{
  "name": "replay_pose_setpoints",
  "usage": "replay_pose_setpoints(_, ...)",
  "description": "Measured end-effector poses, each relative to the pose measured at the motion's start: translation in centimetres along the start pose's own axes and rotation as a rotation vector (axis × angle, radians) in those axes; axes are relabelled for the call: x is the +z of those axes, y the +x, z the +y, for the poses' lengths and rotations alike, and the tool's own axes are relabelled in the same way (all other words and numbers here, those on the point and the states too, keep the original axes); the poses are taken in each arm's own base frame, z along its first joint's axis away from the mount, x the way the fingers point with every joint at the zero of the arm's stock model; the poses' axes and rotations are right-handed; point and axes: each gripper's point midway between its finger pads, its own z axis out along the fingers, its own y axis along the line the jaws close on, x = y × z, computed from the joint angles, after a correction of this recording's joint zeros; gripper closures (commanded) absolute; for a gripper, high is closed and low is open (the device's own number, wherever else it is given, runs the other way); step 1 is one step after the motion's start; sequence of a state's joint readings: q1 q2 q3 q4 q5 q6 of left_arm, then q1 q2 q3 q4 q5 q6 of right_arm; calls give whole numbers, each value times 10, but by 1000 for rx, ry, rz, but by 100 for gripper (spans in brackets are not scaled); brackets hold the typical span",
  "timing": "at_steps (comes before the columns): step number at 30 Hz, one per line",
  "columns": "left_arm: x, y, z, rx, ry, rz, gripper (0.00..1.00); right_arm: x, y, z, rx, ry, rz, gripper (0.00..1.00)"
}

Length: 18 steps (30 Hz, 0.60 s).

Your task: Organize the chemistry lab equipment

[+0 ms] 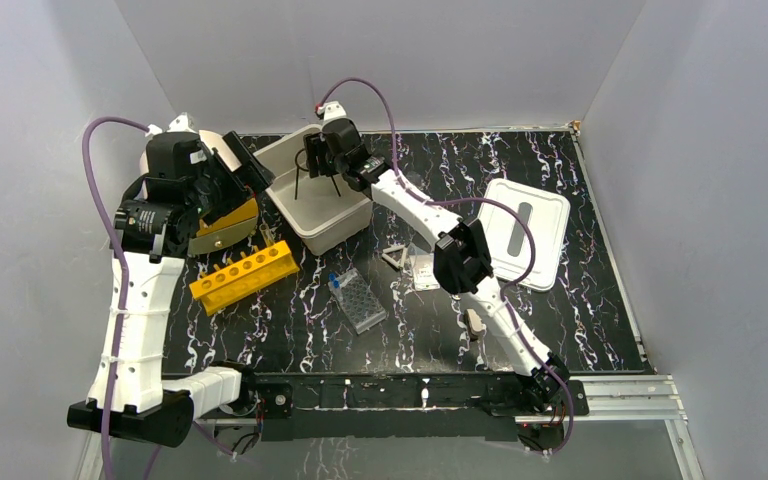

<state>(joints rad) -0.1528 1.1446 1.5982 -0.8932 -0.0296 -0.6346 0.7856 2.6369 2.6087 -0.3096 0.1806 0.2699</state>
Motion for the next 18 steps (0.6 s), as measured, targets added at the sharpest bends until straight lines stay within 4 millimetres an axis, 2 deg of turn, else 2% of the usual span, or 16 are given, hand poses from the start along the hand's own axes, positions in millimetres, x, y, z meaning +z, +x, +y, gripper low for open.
replay_pose_setpoints(5,-2,3,-4,22,19,30,2,-10,-19,4,10,-26,-25,25)
replay_pose_setpoints(9,-5,3,-5,47,29,37,2,-38,-57,8,23,-46,-73,25)
replay_pose_setpoints(11,-6,2,-5,64,35,33,2,-65,-81,7,30,-50,-94,25)
replay_pose_setpoints(14,-9,1,-6,93,47,22,2,-121,-118,0,42,-48,-129,25)
replay_pose_setpoints(17,-13,3,-9,125,86,12,2,-184,-144,-19,65,-17,-157,25)
replay_pose_setpoints(18,-14,4,-11,135,105,11,2,-200,-147,-28,73,1,-162,25)
